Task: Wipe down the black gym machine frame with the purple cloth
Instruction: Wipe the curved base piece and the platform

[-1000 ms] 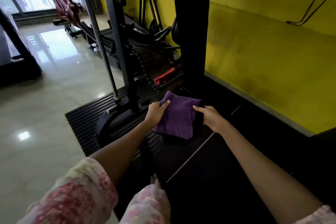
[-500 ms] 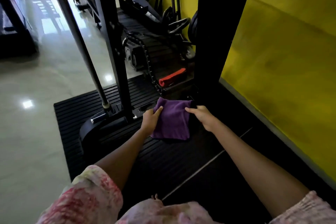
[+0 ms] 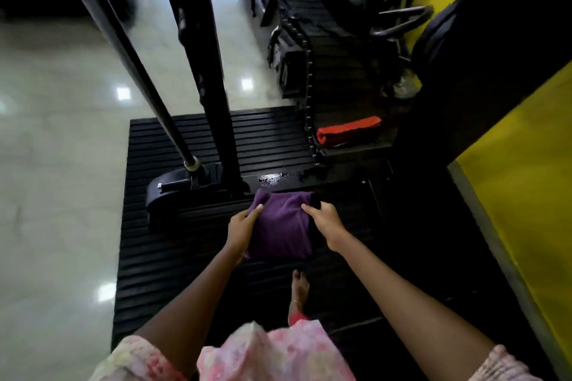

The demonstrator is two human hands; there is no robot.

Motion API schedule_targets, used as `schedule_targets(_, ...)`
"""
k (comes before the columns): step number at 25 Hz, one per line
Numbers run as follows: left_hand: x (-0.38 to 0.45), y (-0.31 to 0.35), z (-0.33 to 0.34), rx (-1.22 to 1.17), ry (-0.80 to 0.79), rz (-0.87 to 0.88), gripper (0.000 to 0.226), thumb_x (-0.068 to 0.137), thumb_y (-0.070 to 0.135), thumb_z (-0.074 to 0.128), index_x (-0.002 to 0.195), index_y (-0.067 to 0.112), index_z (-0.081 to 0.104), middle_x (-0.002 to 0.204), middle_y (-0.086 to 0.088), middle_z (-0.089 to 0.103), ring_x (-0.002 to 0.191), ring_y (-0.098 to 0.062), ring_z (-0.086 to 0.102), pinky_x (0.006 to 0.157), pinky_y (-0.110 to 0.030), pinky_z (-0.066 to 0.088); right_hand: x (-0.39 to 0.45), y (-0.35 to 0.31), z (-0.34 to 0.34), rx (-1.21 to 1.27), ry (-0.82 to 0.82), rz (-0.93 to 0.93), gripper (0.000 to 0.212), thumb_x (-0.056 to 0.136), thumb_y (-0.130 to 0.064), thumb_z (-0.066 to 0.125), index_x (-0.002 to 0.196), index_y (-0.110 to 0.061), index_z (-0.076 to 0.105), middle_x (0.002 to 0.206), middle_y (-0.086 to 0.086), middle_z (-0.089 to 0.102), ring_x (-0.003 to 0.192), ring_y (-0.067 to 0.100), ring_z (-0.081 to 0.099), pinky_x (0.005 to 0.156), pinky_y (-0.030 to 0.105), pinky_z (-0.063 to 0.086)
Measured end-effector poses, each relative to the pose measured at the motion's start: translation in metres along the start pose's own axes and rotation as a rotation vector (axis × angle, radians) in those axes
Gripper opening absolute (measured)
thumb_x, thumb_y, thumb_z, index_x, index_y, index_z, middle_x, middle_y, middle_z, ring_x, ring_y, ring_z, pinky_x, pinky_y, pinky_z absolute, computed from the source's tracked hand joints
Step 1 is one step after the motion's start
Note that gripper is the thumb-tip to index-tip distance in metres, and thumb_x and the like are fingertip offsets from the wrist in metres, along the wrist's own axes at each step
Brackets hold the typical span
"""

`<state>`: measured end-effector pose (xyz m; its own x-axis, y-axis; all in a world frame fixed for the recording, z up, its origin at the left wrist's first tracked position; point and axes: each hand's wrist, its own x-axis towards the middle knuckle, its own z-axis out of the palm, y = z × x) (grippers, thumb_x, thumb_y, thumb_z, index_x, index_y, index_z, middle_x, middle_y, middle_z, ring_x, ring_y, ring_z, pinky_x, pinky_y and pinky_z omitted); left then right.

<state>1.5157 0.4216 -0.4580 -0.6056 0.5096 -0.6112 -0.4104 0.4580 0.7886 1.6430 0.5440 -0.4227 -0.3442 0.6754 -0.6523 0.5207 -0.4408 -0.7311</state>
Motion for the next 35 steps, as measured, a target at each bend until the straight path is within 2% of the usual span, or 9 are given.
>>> schedule_targets(4, 0.050, -0.023, 0.032, -0.072, 0.016, -0.097, 0.020, 0.055, 0.012, 0.065, 0.076, 0.009, 0.063, 0.073, -0.005, 0.062, 0.072, -0.017, 0.053, 0.058, -0.024, 0.043, 0.096, 0.022, -0.002, 0.093, -0.100, 0.165, 0.012, 0.087, -0.008, 0.060, 0.098, -0.013, 0.065, 0.100, 0.005, 0.067, 0.096, 0.022, 0.062, 0.083, 0.031, 0.048)
schedule_targets(7, 0.125, -0.072, 0.047, -0.009, 0.102, -0.109, 0.022, 0.065, -0.001, 0.069, 0.080, 0.014, 0.063, 0.078, -0.005, 0.065, 0.077, -0.021, 0.057, 0.066, -0.031, 0.047, 0.183, 0.061, 0.008, 0.067, -0.196, 0.249, 0.030, 0.063, -0.005, 0.063, 0.092, -0.012, 0.063, 0.094, 0.008, 0.066, 0.089, 0.024, 0.060, 0.073, 0.030, 0.046)
schedule_targets(12, 0.252, -0.164, 0.059, 0.089, 0.124, -0.092, 0.026, 0.078, -0.006, 0.068, 0.089, 0.017, 0.062, 0.092, -0.005, 0.067, 0.085, -0.019, 0.062, 0.076, -0.030, 0.053, 0.314, 0.135, 0.041, -0.126, -0.218, 0.059, 0.036, 0.084, -0.002, 0.064, 0.116, -0.017, 0.055, 0.114, -0.005, 0.060, 0.102, 0.010, 0.054, 0.083, 0.022, 0.045)
schedule_targets(20, 0.416, -0.249, 0.066, -0.162, 0.315, 0.213, 0.035, 0.087, 0.001, 0.063, 0.120, 0.010, 0.055, 0.106, 0.005, 0.062, 0.086, 0.006, 0.062, 0.076, -0.010, 0.050, 0.517, 0.197, 0.130, -0.205, -0.071, -0.334, 0.037, 0.086, -0.010, 0.065, 0.121, -0.003, 0.056, 0.120, 0.013, 0.062, 0.112, 0.025, 0.058, 0.096, 0.033, 0.043)
schedule_targets(24, 0.454, -0.302, 0.059, -0.122, 0.706, 0.299, 0.026, 0.087, 0.012, 0.068, 0.103, 0.022, 0.050, 0.096, 0.004, 0.055, 0.083, -0.001, 0.055, 0.087, -0.027, 0.050, 0.558, 0.215, 0.178, -0.866, 0.181, -0.780, 0.070, 0.087, -0.049, 0.047, 0.145, -0.012, 0.034, 0.148, 0.015, 0.036, 0.136, 0.033, 0.031, 0.107, 0.048, 0.020)
schedule_targets(26, 0.471, -0.321, 0.045, 0.023, 0.877, 0.448, 0.043, 0.079, 0.032, 0.073, 0.103, 0.030, 0.037, 0.105, -0.002, 0.045, 0.091, -0.008, 0.048, 0.090, -0.030, 0.044, 0.551, 0.232, 0.204, -1.091, 0.014, -0.964, 0.072, 0.087, -0.059, 0.037, 0.149, -0.026, 0.025, 0.158, 0.008, 0.017, 0.144, 0.036, 0.008, 0.109, 0.058, -0.004)
schedule_targets(28, 0.495, -0.326, 0.031, 0.187, 0.836, 0.635, 0.059, 0.074, 0.045, 0.071, 0.115, 0.030, 0.031, 0.116, 0.003, 0.042, 0.107, 0.003, 0.045, 0.099, -0.020, 0.037, 0.553, 0.249, 0.222, -1.313, -0.029, -0.985, 0.064, 0.090, -0.061, 0.020, 0.149, -0.036, 0.018, 0.160, 0.005, 0.007, 0.144, 0.042, -0.002, 0.104, 0.065, -0.013)
schedule_targets(30, 0.515, -0.320, 0.029, 0.141, 0.719, 0.713, 0.071, 0.072, 0.053, 0.072, 0.123, 0.028, 0.030, 0.122, 0.014, 0.045, 0.114, 0.012, 0.046, 0.103, -0.018, 0.037, 0.558, 0.246, 0.235, -1.384, 0.087, -0.995, 0.062, 0.090, -0.058, 0.012, 0.148, -0.038, 0.022, 0.158, 0.005, 0.016, 0.142, 0.046, 0.009, 0.104, 0.068, -0.006)
schedule_targets(35, 0.542, -0.330, 0.021, 0.169, 0.731, 0.995, 0.072, 0.079, 0.051, 0.065, 0.128, 0.006, 0.036, 0.119, 0.017, 0.043, 0.112, 0.024, 0.042, 0.095, -0.003, 0.032, 0.581, 0.218, 0.256, -1.379, 0.028, -0.946, 0.056, 0.100, -0.043, 0.028, 0.152, -0.026, 0.013, 0.159, 0.006, 0.015, 0.141, 0.039, 0.015, 0.112, 0.059, 0.004)
